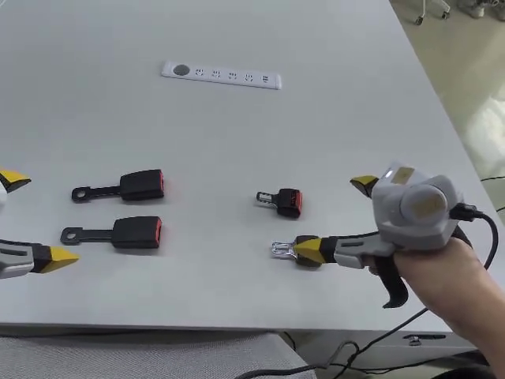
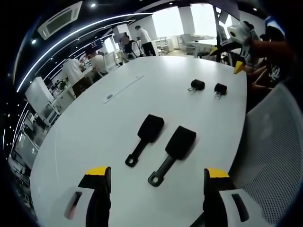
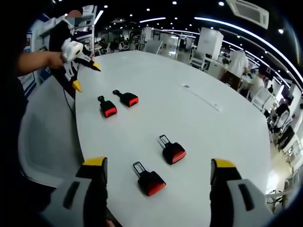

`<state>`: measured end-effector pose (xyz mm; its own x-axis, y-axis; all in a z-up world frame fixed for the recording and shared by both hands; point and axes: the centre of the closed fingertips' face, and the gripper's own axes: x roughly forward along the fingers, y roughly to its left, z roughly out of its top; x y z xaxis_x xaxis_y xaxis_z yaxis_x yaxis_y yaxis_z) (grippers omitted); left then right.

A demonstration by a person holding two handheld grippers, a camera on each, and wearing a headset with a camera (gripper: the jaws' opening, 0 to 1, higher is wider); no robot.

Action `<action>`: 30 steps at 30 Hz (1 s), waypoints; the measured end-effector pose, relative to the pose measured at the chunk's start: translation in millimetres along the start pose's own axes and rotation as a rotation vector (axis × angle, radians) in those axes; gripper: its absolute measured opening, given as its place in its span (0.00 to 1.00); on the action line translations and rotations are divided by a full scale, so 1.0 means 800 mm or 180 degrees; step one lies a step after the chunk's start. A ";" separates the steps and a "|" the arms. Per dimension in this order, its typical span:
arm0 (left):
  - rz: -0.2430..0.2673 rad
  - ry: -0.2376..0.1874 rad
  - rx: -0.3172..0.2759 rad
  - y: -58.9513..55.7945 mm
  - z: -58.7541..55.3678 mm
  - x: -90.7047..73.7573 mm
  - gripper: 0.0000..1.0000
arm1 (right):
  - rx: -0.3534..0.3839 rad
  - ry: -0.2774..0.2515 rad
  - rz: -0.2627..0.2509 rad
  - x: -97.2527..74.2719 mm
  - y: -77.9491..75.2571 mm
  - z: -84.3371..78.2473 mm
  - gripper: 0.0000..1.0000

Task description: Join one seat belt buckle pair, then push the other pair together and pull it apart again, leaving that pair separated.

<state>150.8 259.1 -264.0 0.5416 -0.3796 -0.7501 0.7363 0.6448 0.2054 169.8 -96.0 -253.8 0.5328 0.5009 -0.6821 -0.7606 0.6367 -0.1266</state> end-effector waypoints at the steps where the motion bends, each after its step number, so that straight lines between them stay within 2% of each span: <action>1: -0.0015 0.0010 0.0025 -0.001 -0.001 0.001 0.81 | -0.0014 0.0008 0.0005 0.000 0.000 -0.001 0.89; 3: -0.0019 0.0011 0.0088 -0.001 -0.001 0.002 0.80 | -0.0097 0.0041 0.0006 0.001 -0.001 -0.002 0.87; 5: -0.0032 0.0023 0.0076 -0.001 -0.002 0.003 0.78 | -0.0126 0.0056 -0.0062 0.001 -0.006 -0.003 0.86; 9: -0.0083 0.0055 0.0067 -0.001 -0.002 0.007 0.73 | -0.0166 0.0130 0.0030 0.004 -0.001 -0.007 0.84; 11: -0.0144 0.0047 0.0163 -0.005 0.001 0.013 0.71 | -0.0241 0.0199 0.0065 0.008 0.001 -0.012 0.84; 14: -0.0179 0.0147 0.0301 -0.003 -0.003 0.023 0.70 | -0.0265 0.0242 0.0139 0.012 0.004 -0.016 0.78; 17: -0.0205 0.0157 0.0276 -0.001 -0.001 0.028 0.67 | -0.0343 0.0282 0.0174 0.017 0.004 -0.020 0.76; 19: -0.0245 0.0155 0.0320 -0.004 0.000 0.033 0.64 | -0.0405 0.0350 0.0267 0.018 0.009 -0.024 0.72; 21: -0.0350 0.0145 0.0479 -0.013 0.003 0.040 0.57 | -0.0483 0.0410 0.0299 0.020 0.009 -0.027 0.68; 22: -0.0351 0.0155 0.0488 -0.014 0.003 0.044 0.55 | -0.0511 0.0435 0.0331 0.021 0.009 -0.030 0.66; 26: -0.0492 0.0210 0.0647 -0.025 0.005 0.061 0.54 | -0.0566 0.0507 0.0411 0.025 0.009 -0.038 0.61; 30: -0.0550 0.0290 0.0774 -0.029 0.005 0.071 0.53 | -0.0617 0.0575 0.0510 0.029 0.012 -0.043 0.58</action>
<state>165.7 220.0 -308.6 0.3693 -0.4015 -0.8381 0.8958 0.3939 0.2060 162.1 -98.6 -295.7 0.3390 0.4626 -0.8192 -0.8955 0.4257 -0.1302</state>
